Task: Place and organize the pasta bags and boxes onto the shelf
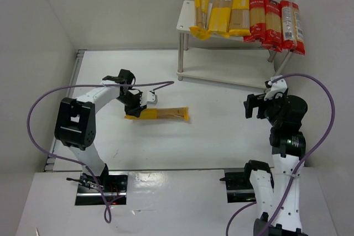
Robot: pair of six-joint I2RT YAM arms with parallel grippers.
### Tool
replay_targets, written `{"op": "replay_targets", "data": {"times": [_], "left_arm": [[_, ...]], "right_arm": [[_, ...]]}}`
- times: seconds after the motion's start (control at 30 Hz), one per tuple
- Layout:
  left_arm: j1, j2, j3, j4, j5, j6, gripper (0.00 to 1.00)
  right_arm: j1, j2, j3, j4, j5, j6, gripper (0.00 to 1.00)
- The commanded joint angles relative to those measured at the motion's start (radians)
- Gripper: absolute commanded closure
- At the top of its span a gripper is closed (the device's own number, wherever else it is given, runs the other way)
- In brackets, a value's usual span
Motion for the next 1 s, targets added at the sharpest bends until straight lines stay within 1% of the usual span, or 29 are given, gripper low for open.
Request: {"op": "replay_targets", "data": {"times": [0.0,0.17,0.27,0.3,0.37,0.43,0.47,0.5,0.63,0.67,0.73,0.87,0.97], "left_arm": [[-0.005,-0.102,0.007,0.052,0.177,-0.152,1.00],[-0.014,-0.163,-0.031,0.112,0.197,-0.241,1.00],[-0.035,-0.211,-0.043,0.148,0.206,-0.287,1.00],[-0.035,-0.220,-0.043,0.161,0.216,-0.311,1.00],[-0.035,-0.220,-0.043,0.173,0.230,-0.320,1.00],[-0.045,-0.220,-0.052,0.186,0.230,-0.348,1.00],[-0.045,-0.220,-0.052,0.195,0.230,-0.359,1.00],[-0.054,-0.220,-0.063,0.207,0.230,-0.359,1.00],[-0.054,-0.220,-0.072,0.226,0.230,-0.394,1.00],[-0.054,-0.220,-0.083,0.226,0.230,-0.405,1.00],[-0.054,-0.229,-0.094,0.235,0.230,-0.405,1.00],[-0.054,-0.240,-0.105,0.244,0.221,-0.426,1.00],[-0.054,-0.240,-0.105,0.244,0.221,-0.437,1.00]], "right_arm": [[0.050,0.035,0.041,-0.037,-0.066,-0.052,0.00],[0.124,0.089,0.103,-0.070,-0.118,-0.077,0.00],[0.170,0.147,0.146,-0.093,-0.205,-0.104,0.00],[0.191,0.164,0.146,-0.102,-0.255,-0.127,0.00],[0.226,0.222,0.170,-0.090,-0.285,-0.152,0.00],[0.311,0.273,0.170,-0.055,-0.296,-0.185,0.00],[0.351,0.326,0.170,-0.035,-0.273,-0.185,0.00],[0.442,0.354,0.170,-0.013,-0.221,-0.196,0.00],[0.633,0.472,0.137,0.122,-0.133,-0.218,0.00],[0.648,0.494,0.123,0.177,-0.144,-0.218,0.01],[0.658,0.566,0.123,0.219,-0.196,-0.228,0.01],[0.658,0.710,0.175,0.269,-0.237,-0.279,0.01],[0.679,0.773,0.215,0.279,-0.237,-0.345,0.01]]}}
